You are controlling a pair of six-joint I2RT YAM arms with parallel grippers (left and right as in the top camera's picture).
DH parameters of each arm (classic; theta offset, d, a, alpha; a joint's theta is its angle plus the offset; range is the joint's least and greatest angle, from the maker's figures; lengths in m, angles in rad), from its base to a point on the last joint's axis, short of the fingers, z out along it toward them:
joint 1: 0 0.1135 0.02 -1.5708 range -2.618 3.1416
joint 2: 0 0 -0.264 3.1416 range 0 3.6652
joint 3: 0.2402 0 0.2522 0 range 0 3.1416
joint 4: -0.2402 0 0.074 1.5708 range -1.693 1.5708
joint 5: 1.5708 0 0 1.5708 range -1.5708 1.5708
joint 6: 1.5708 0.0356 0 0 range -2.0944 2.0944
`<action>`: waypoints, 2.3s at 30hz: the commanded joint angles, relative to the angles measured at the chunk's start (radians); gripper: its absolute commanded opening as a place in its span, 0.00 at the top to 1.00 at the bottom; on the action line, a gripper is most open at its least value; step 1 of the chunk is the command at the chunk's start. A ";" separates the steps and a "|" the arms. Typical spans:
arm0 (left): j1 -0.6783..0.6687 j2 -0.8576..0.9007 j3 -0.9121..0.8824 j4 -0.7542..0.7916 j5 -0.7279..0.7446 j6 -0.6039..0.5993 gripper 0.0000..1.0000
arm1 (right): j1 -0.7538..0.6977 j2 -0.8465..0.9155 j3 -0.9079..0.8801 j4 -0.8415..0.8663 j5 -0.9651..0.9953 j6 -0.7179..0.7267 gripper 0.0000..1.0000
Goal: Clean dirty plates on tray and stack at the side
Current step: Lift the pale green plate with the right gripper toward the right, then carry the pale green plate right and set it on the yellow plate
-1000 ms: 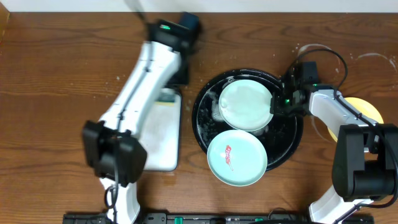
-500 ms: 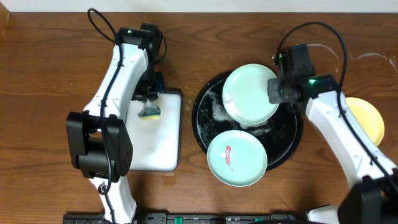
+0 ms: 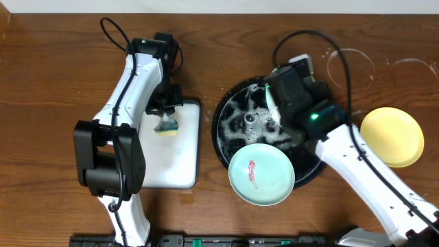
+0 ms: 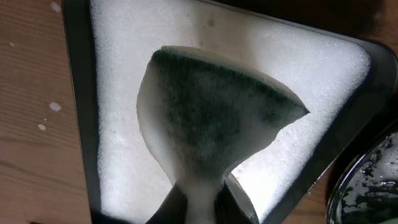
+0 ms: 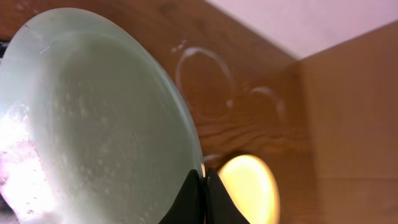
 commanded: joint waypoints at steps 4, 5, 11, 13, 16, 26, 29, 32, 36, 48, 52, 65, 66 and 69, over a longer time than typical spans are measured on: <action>0.006 0.008 -0.003 0.000 0.006 0.010 0.89 | 0.110 -0.016 0.012 0.005 0.245 -0.089 0.99; 0.006 0.008 -0.003 0.000 0.006 0.010 0.90 | 0.121 -0.016 0.012 0.005 0.259 -0.089 0.99; 0.006 0.008 -0.003 -0.001 0.006 0.010 0.90 | 0.183 -0.016 0.012 0.004 0.290 -0.134 0.99; 0.006 0.008 -0.003 0.000 0.006 0.010 0.90 | 0.192 -0.016 0.012 0.004 0.298 -0.136 0.99; 0.006 0.008 -0.003 0.003 0.006 0.010 0.90 | 0.201 -0.016 0.012 0.004 0.328 -0.136 0.99; 0.006 0.008 -0.003 0.002 0.006 0.010 0.90 | 0.200 -0.016 0.012 0.016 0.329 -0.164 0.99; 0.006 0.008 -0.003 0.003 0.006 0.010 0.90 | 0.201 -0.016 0.012 0.040 0.329 -0.209 0.99; 0.006 0.008 -0.003 0.002 0.006 0.010 0.90 | 0.200 -0.016 0.012 0.068 0.329 -0.251 0.99; 0.006 0.008 -0.003 0.003 0.006 0.010 0.90 | 0.200 -0.016 0.012 0.098 0.329 -0.267 0.99; 0.006 0.008 -0.003 0.003 0.006 0.010 0.89 | 0.200 -0.016 0.012 0.097 0.330 -0.267 0.99; 0.006 0.008 -0.003 0.003 0.006 0.010 0.90 | 0.200 -0.016 0.012 0.097 0.329 -0.267 0.99; 0.006 0.008 -0.003 0.002 0.006 0.010 0.90 | 0.181 -0.016 0.012 0.097 0.330 -0.229 0.99; 0.006 0.008 -0.003 0.003 0.006 0.010 0.90 | 0.179 -0.016 0.012 0.098 0.330 -0.228 0.99; 0.006 0.008 -0.003 0.003 0.006 0.010 0.90 | 0.174 -0.016 0.012 0.098 0.330 -0.228 0.99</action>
